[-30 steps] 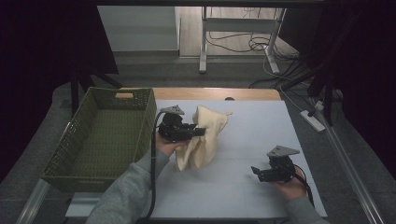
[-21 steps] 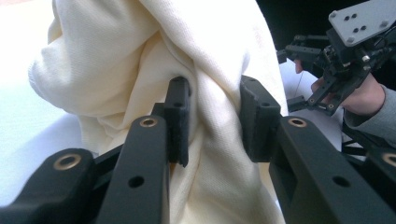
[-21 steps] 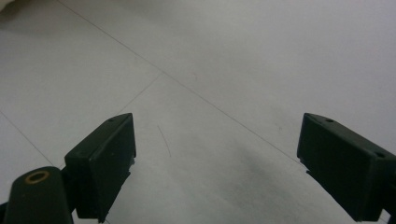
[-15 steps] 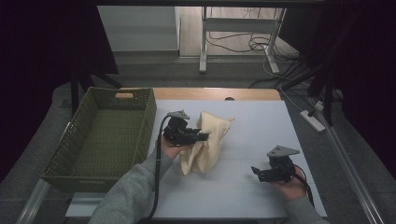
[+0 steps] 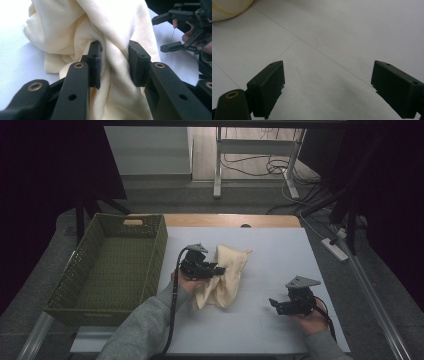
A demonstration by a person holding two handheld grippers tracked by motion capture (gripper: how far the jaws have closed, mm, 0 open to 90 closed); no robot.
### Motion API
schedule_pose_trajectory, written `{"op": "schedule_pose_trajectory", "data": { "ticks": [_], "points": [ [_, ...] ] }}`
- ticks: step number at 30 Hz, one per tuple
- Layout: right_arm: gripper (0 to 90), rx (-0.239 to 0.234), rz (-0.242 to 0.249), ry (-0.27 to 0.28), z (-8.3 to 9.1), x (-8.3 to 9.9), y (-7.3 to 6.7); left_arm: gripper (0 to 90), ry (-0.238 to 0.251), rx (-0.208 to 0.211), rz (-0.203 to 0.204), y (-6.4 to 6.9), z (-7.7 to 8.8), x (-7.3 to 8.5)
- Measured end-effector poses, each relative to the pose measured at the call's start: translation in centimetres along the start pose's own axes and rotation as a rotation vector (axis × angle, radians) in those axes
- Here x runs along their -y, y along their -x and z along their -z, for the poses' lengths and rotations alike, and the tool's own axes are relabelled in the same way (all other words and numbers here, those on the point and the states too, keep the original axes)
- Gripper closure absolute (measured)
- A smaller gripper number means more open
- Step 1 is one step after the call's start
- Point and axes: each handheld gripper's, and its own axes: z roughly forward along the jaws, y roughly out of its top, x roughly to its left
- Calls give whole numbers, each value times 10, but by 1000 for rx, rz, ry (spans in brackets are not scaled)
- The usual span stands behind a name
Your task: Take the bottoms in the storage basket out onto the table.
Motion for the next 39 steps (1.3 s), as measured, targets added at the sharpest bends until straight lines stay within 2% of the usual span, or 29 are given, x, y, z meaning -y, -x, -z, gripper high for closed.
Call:
{"op": "schedule_pose_trajectory", "data": {
  "ticks": [8,12,17,25,30,33,37,39],
  "points": [
    [123,0,1,-1,0,0,0,656,-35,-4,25,-10,-15,10],
    [124,0,1,-2,-1,0,0,655,-68,-1,18,-12,-26,15],
    [124,-1,1,-2,-1,0,0,651,-57,1,16,-14,-33,18],
    [124,-2,3,-3,-1,0,0,621,-61,-16,-4,-11,-35,17],
    [124,-2,1,-2,-1,0,0,516,-70,-29,-34,-6,-34,13],
    [124,-1,-1,-1,-1,0,0,439,-73,-66,-66,0,-32,10],
    [124,0,1,0,0,0,0,353,-52,-124,-107,8,-26,5],
    [124,0,0,-1,0,0,0,307,-50,-144,-108,10,-23,3]
  ]
}}
